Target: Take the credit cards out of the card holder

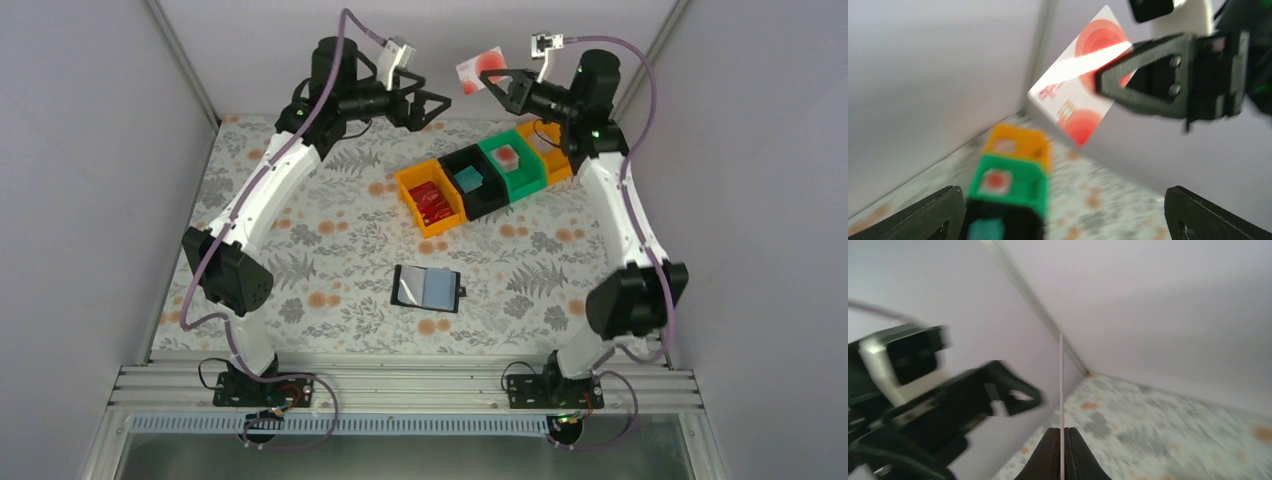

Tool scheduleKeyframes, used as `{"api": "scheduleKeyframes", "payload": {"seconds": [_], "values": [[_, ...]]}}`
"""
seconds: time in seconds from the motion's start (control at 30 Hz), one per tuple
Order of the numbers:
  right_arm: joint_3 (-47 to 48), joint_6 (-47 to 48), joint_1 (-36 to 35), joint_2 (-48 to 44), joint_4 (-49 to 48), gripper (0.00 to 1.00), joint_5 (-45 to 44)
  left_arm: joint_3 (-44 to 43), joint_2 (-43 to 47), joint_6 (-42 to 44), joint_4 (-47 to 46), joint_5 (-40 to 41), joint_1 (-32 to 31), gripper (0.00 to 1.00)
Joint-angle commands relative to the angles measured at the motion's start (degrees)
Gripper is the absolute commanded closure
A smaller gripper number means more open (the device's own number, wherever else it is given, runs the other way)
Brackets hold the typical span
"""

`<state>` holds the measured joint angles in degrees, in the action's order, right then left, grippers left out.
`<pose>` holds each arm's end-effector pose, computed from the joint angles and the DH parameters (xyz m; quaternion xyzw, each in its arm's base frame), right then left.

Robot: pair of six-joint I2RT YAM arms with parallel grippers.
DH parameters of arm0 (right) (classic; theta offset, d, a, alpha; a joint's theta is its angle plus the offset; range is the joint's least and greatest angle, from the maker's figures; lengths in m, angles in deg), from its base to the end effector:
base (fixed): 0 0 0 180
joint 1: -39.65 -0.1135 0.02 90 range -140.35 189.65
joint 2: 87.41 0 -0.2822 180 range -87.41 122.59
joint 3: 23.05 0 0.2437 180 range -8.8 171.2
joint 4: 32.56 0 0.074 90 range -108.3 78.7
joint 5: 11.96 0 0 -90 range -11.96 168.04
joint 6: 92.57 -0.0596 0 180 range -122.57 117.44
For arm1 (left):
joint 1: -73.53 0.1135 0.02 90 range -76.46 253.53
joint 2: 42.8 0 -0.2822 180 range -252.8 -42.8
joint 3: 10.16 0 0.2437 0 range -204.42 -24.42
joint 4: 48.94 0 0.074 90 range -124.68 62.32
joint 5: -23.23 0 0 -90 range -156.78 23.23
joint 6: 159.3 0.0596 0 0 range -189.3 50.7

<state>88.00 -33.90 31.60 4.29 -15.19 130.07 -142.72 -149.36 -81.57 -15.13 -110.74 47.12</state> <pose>0.3587 0.0982 0.4801 -0.1830 0.6752 0.5047 0.5059 0.3714 -0.2307 0.4749 0.3302 0.6632 -0.4681 0.4817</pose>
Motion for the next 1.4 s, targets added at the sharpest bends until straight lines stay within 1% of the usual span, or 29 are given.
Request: {"api": "scheduleKeyframes", "payload": {"seconds": [0.0, 0.1, 0.17, 0.23, 0.3, 0.4, 0.43, 0.6, 0.73, 0.8, 0.9, 0.97, 1.03, 1.23, 1.37], "values": [[3.2, 8.2, 6.6, 12.2, 27.4, 0.96, -1.9, 5.2, 0.7, 14.7, 13.2, 25.3, 0.9, 0.0], [4.0, 10.4, 9.9, 17.0, 28.7, 0.96, -5.3, 10.3, 2.7, 19.0, 13.6, 30.0, 1.4, 0.0], [7.0, 12.6, 10.8, 21.0, 30.2, 0.96, -9.7, 13.2, 3.7, 21.1, 13.5, 32.1, 1.6, 0.0], [12.2, 14.9, 10.7, 25.1, 33.3, 0.96, -15.2, 15.9, 4.6, 22.3, 13.7, 32.9, 2.0, 0.0], [17.8, 16.2, 10.7, 28.9, 36.1, 0.96, -17.3, 18.5, 5.2, 23.2, 13.8, 33.3, 2.4, 0.0], [19.5, 15.8, 11.2, 32.3, 35.4, 0.96, -19.0, 21.9, 6.0, 24.9, 13.7, 33.7, 2.7, 0.0], [20.1, 16.2, 11.0, 33.3, 35.8, 0.96, -21.2, 23.0, 6.1, 25.3, 13.7, 33.7, 2.7, 0.0], [20.5, 18.8, 10.6, 34.4, 31.5, 0.96, -26.8, 27.2, 5.7, 25.9, 13.5, 33.9, 3.4, 0.0], [23.4, 22.3, 10.1, 36.3, 32.7, 0.96, -31.1, 27.7, 5.0, 25.8, 13.2, 33.5, 3.8, 0.0], [22.4, 23.6, 9.0, 35.9, 32.5, 0.96, -31.7, 27.7, 4.6, 26.2, 13.1, 33.4, 3.8, 0.0], [18.6, 23.9, 6.9, 34.0, 29.6, 0.96, -36.0, 27.7, 3.8, 26.0, 13.1, 33.1, 3.9, 0.0], [16.4, 22.1, 7.4, 34.2, 26.5, 0.96, -36.9, 27.7, 3.3, 25.7, 13.1, 32.9, 3.8, 0.0], [17.8, 22.1, 7.9, 36.2, 25.7, 0.96, -38.0, 27.7, 3.1, 25.7, 13.1, 32.7, 3.8, 0.0], [23.7, 24.5, 8.3, 40.7, 27.2, 0.96, -32.7, 28.0, 3.1, 25.8, 13.1, 33.0, 3.9, 0.0], [20.9, 24.3, 8.8, 41.0, 26.6, 0.96, -31.2, 28.4, 3.1, 25.9, 13.1, 32.9, 3.8, 0.0]]}}
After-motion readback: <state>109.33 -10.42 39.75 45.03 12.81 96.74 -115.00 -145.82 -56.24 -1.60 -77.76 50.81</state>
